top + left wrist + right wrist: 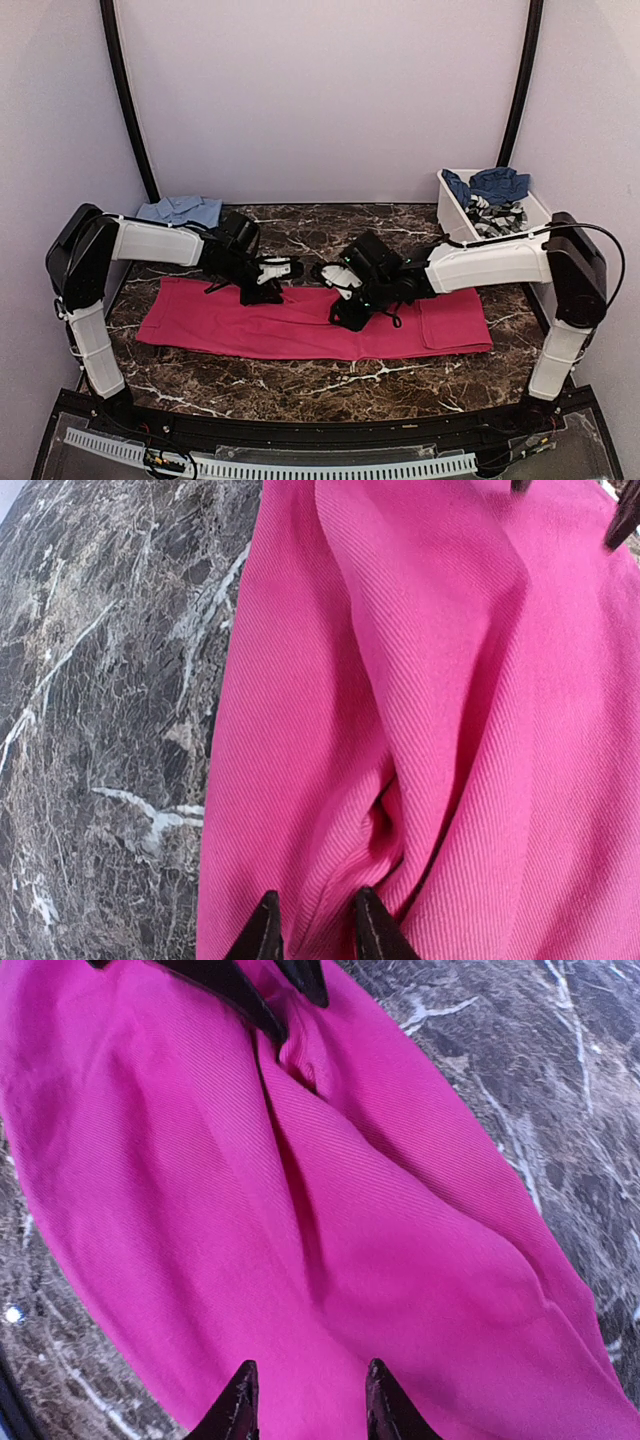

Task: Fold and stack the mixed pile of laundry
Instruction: Smooth out the 1/3-rectangle-folded trousers at the center of the board.

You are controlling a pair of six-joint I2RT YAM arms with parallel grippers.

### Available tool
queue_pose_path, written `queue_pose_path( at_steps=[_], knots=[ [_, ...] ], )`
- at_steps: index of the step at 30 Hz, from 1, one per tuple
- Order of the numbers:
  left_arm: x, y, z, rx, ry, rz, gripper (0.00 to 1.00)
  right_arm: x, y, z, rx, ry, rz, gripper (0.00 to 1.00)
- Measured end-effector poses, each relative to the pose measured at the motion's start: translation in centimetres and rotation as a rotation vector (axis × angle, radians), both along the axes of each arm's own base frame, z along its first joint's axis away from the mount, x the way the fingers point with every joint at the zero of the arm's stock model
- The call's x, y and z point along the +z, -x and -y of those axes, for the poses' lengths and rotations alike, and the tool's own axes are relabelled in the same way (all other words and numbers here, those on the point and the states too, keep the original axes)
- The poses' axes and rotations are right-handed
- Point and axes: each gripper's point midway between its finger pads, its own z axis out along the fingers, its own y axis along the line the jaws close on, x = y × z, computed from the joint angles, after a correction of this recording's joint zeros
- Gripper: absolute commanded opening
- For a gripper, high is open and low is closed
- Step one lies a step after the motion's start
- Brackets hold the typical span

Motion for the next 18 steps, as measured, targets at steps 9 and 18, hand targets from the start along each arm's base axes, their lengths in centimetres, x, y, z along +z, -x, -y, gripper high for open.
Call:
queue_pose_path(
  at_steps=[9, 18],
  knots=[
    [-1.9, -0.1, -0.5, -0.009, -0.051, -0.007, 0.08, 6.5, 0.5, 4.7, -0.173, -0.133, 0.008, 0.3],
    [-1.4, -0.1, -0.5, -0.015, -0.059, 0.0, 0.0, -2.8, 0.8, 10.4, -0.418, 0.067, -0.227, 0.19]
  ],
)
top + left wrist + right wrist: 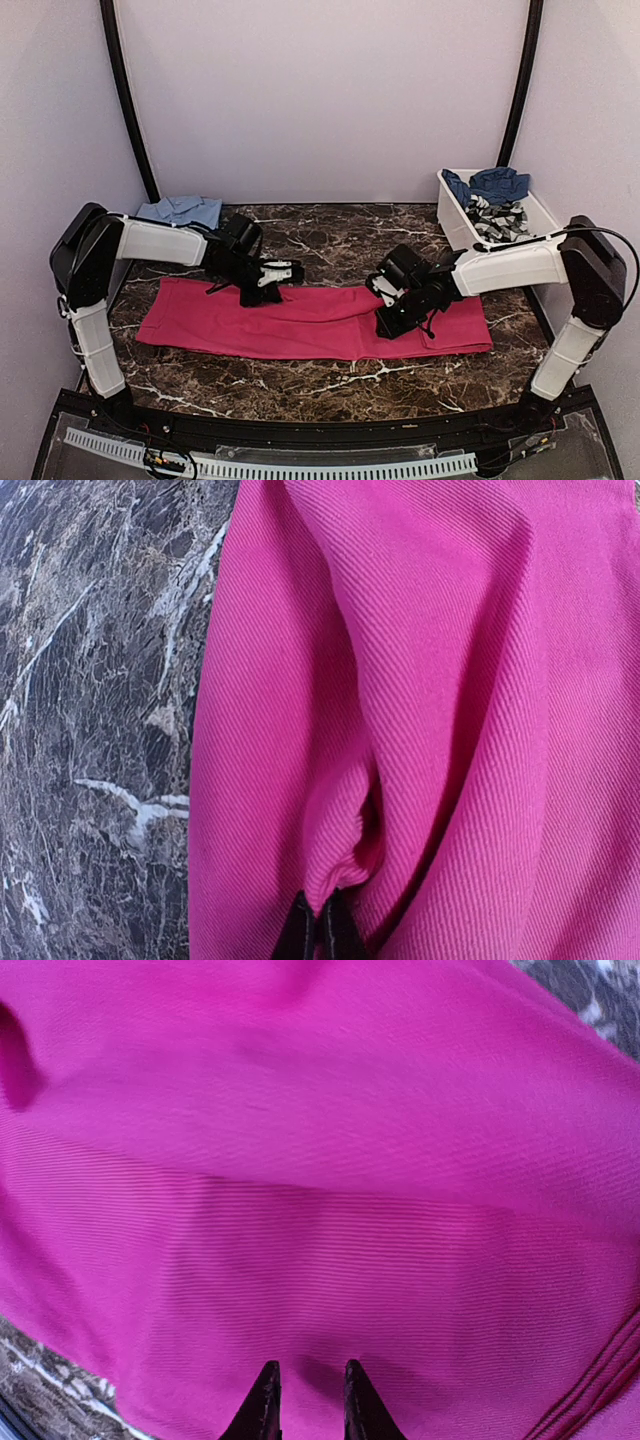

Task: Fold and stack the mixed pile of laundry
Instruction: Smooth out the 1/3-rectangle-folded trousers at the center of the board.

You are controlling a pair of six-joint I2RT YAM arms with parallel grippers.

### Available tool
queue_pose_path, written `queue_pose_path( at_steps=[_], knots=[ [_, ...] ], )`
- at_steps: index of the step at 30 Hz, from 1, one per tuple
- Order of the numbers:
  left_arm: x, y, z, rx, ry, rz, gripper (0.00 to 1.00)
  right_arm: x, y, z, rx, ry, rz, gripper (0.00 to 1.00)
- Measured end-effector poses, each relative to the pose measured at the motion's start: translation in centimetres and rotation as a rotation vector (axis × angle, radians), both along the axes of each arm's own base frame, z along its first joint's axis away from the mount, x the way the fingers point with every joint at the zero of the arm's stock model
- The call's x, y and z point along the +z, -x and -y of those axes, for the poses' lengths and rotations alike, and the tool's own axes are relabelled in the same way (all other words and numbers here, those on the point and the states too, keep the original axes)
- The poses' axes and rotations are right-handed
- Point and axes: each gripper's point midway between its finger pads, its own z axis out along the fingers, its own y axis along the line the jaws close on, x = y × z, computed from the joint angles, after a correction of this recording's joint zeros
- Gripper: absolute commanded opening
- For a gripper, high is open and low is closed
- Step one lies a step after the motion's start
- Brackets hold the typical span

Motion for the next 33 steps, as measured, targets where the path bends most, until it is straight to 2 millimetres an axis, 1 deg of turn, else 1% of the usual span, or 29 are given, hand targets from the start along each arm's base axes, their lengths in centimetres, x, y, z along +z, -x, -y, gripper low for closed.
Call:
queue_pose_path(
  at_steps=[2, 3, 5, 8, 14, 16, 18, 20, 22, 25, 26, 27, 28, 29, 30, 31, 32, 33],
  knots=[
    [0.4, 0.0, -0.1, 0.002, 0.002, 0.003, 0.0, -1.6, 0.0, 1.1, -0.037, 0.042, -0.044, 0.19],
    [0.6, -0.1, -0.1, 0.007, 0.004, 0.005, 0.0, -1.9, -0.1, 1.3, -0.051, 0.045, -0.058, 0.19],
    [1.3, -0.6, -0.1, 0.02, 0.012, 0.006, 0.0, -1.7, -0.6, 1.5, -0.069, 0.041, -0.056, 0.18],
    [3.0, -2.1, -0.2, 0.053, 0.039, 0.019, 0.0, -1.9, -0.8, 1.8, -0.082, 0.038, -0.07, 0.17],
    [8.2, -6.7, -0.9, 0.128, 0.131, 0.056, 0.0, -1.9, -0.9, 1.9, -0.092, 0.021, -0.089, 0.14],
    [9.1, -8.1, -0.8, 0.138, 0.153, 0.058, 0.01, -1.9, -1.0, 1.9, -0.095, 0.013, -0.091, 0.14],
    [8.7, -9.1, -0.5, 0.145, 0.152, 0.05, 0.02, -1.9, -1.2, 1.8, -0.097, 0.005, -0.091, 0.13],
    [7.4, -10.1, -0.1, 0.156, 0.14, 0.034, 0.06, -1.9, -1.4, 1.8, -0.101, -0.003, -0.091, 0.13],
    [5.0, -10.9, -0.2, 0.183, 0.111, 0.011, 0.09, -1.9, -1.4, 1.8, -0.102, -0.009, -0.095, 0.13],
    [1.2, -11.9, -1.1, 0.249, 0.045, -0.011, 0.14, -1.9, -1.4, 1.8, -0.103, -0.013, -0.098, 0.13],
    [0.4, -12.2, -1.4, 0.27, 0.025, -0.007, 0.19, -2.0, -1.4, 1.8, -0.103, -0.013, -0.099, 0.14],
    [-0.4, -12.6, -1.8, 0.301, -0.001, 0.0, 0.27, -1.9, -1.4, 1.8, -0.103, -0.014, -0.099, 0.15],
    [-0.7, -13.1, -2.3, 0.327, -0.023, 0.015, 0.31, -1.9, -1.4, 1.8, -0.103, -0.015, -0.1, 0.16],
    [-0.8, -13.5, -2.8, 0.356, -0.036, 0.029, 0.37, -1.9, -1.4, 1.8, -0.102, -0.017, -0.1, 0.16],
    [-0.6, -14.1, -3.3, 0.393, -0.05, 0.047, 0.4, -1.9, -1.4, 1.8, -0.102, -0.017, -0.101, 0.17],
    [-0.4, -14.7, -3.9, 0.424, -0.063, 0.066, 0.55, -1.8, -1.3, 1.8, -0.101, -0.017, -0.1, 0.2],
    [0.4, -16.4, -6.4, 0.55, -0.088, 0.096, 0.61, -1.7, -1.1, 2.1, -0.099, -0.008, -0.108, 0.21],
    [1.0, -17.0, -7.7, 0.615, -0.088, 0.103, 0.64, -1.6, -1.0, 2.2, -0.097, -0.001, -0.111, 0.23]
  ],
)
